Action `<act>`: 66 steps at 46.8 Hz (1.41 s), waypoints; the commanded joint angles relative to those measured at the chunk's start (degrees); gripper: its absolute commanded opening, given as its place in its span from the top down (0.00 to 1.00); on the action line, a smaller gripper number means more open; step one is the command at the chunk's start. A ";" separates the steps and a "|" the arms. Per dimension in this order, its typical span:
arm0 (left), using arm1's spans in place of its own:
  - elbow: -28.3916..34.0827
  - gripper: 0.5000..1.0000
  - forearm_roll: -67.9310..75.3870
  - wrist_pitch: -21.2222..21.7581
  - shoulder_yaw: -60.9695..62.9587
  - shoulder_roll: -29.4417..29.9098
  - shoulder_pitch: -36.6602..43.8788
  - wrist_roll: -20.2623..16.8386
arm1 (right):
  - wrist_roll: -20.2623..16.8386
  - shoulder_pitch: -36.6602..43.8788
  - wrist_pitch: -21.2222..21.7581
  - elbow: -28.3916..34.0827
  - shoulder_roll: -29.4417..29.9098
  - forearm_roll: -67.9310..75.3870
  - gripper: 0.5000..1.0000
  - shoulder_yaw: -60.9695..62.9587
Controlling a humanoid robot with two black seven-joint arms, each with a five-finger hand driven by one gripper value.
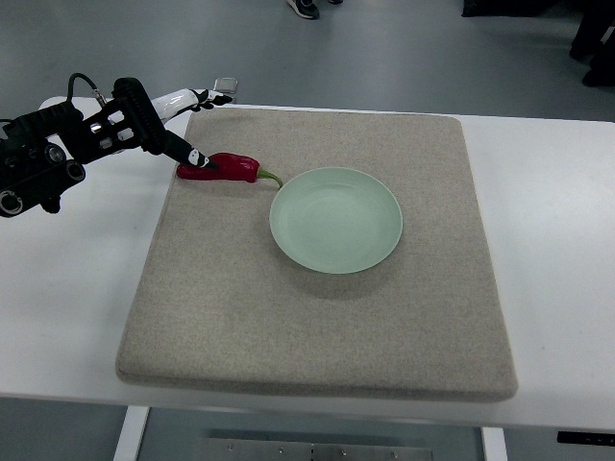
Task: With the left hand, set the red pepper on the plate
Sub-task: 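Lower the left hand and close its fingers around the red pepper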
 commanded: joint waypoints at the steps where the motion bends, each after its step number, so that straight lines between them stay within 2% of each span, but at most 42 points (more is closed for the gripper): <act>1: 0.21 0.14 -0.08 0.00 1.28 -0.68 -0.47 0.05 | 0.00 0.00 0.00 0.01 0.00 0.00 0.14 0.00; 9: 0.92 0.17 0.00 0.00 3.48 -1.73 -1.52 -0.03 | 0.00 0.00 0.00 0.01 0.00 0.00 0.14 0.00; 43: 4.26 0.17 0.61 -0.08 11.65 -3.32 -4.78 -0.03 | 0.00 0.00 0.00 0.01 0.00 0.00 0.14 0.00; 58: 6.19 0.30 3.43 -0.08 12.01 -5.34 -4.78 -0.03 | 0.00 0.00 0.00 0.01 0.00 0.00 0.14 0.00; 60: 6.71 0.36 3.43 -0.08 12.18 -5.60 -4.78 -0.03 | 0.00 0.00 0.00 0.01 0.00 0.00 0.14 0.00; 64: 7.59 0.38 3.52 -0.08 12.88 -6.30 -4.78 -0.12 | 0.00 0.00 0.00 0.01 0.00 0.00 0.14 0.00; 66: 7.68 0.44 3.52 -0.08 13.06 -6.65 -4.78 -0.12 | 0.00 0.00 0.00 0.01 0.00 0.00 0.14 0.00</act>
